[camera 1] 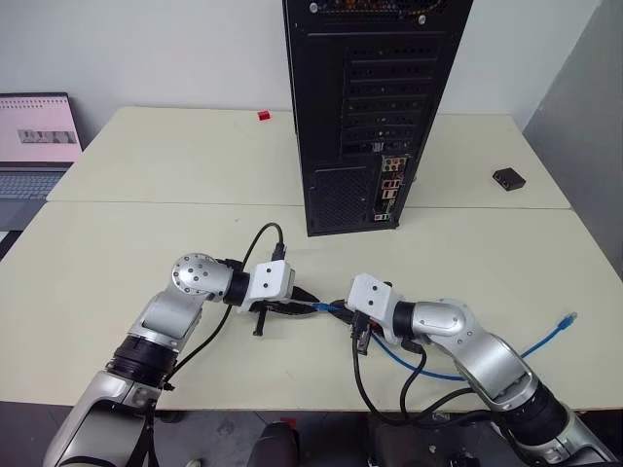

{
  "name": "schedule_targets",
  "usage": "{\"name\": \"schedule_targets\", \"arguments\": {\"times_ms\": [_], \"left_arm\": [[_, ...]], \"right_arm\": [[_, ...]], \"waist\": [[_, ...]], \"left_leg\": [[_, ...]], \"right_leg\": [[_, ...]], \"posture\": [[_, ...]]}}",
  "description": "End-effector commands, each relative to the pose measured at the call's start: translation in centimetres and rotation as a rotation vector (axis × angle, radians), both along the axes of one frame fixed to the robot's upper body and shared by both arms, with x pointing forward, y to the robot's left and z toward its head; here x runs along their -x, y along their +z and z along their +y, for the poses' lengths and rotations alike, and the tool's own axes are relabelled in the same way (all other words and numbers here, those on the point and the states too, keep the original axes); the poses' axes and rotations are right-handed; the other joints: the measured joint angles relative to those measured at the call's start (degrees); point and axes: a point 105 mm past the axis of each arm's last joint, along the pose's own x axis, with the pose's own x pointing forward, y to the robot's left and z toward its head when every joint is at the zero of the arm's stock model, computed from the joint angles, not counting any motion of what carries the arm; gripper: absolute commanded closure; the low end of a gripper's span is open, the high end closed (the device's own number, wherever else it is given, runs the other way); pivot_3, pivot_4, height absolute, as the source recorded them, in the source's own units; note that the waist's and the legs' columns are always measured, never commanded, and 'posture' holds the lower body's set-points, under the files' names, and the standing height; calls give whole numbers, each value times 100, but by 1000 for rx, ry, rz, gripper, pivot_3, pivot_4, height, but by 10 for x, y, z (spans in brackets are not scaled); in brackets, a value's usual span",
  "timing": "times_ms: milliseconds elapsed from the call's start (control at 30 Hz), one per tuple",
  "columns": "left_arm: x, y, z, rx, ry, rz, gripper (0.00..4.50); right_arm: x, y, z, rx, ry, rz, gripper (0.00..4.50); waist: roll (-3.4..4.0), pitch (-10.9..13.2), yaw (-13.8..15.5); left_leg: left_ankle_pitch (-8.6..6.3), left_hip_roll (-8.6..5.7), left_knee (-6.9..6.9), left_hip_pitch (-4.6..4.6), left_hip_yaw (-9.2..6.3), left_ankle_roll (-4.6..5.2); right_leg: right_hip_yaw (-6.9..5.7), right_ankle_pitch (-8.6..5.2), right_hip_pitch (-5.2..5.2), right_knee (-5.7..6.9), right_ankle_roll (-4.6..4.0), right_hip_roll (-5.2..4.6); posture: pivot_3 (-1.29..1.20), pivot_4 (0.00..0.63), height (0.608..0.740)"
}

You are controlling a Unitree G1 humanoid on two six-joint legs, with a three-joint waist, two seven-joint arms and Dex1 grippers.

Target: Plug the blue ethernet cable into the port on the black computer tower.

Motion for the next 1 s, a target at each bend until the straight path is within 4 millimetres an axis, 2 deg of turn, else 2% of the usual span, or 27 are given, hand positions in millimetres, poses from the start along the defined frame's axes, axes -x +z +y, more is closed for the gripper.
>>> {"name": "schedule_targets", "arguments": {"times_ms": [33, 67, 167, 300, 400, 467, 633, 833, 1000], "left_arm": [[1, 0, -1, -16, -25, -28, 4247], [1, 0, -1, -15, -26, -34, 4247], [1, 1, -2, -7, -26, -54, 4247], [-1, 10, -8, 64, -18, -162, 4247], [-6, 23, -13, 126, -11, -410, 4247], [-5, 30, -15, 162, -26, -571, 4247], [2, 38, -17, 212, -95, -857, 4247], [6, 34, -18, 232, -127, -951, 4247], [1, 40, -17, 255, -108, -1002, 4247]], "right_arm": [[1, 23, 3, -29, 40, -88, 4142], [1, 26, 1, -31, 41, -91, 3788], [4, 32, -7, -21, 49, -84, 3161], [12, 45, -29, -54, 21, -14, 2120], [13, 59, -40, -203, -56, 97, 1450], [14, 61, -42, -266, -85, 156, 1012], [8, 62, -41, -376, -161, 240, 987], [-2, 66, -33, -444, -198, 267, 987], [-4, 64, -28, -471, -190, 302, 987]], "waist": [[0, 0, 0], [0, 0, 1], [0, 0, 7], [0, 0, 30], [0, 0, 38], [0, 0, 45], [1, -1, 32], [1, -1, 36], [2, -1, 33]], "left_leg": [[0, 0, 0, 0, 0, 0], [0, 0, 0, 0, 0, 0], [0, 0, 0, 0, 0, 0], [0, 0, 0, -1, -1, 0], [0, 0, 1, -2, -3, 0], [0, 2, 1, -2, -4, 0], [0, 2, -1, 3, -2, 0], [0, -3, -1, 1, -2, 0], [0, -2, -1, 0, -3, 0]], "right_leg": [[0, 0, 0, 0, 0, 0], [0, 0, 0, 0, 0, 0], [0, 0, 0, 0, 0, 0], [-2, 0, 1, -2, 0, -2], [-1, 0, 2, -3, 0, -4], [-1, 1, 2, -2, -1, -5], [1, 2, 2, 0, -2, -5], [0, 3, 3, -1, -1, -8], [-5, 3, 3, 0, -1, -7]], "posture": [[0, 150, 740], [0, 150, 740], [0, 150, 740], [0, 150, 740], [0, 150, 740], [0, 150, 740], [0, 150, 740], [0, 150, 740], [0, 150, 740]]}}
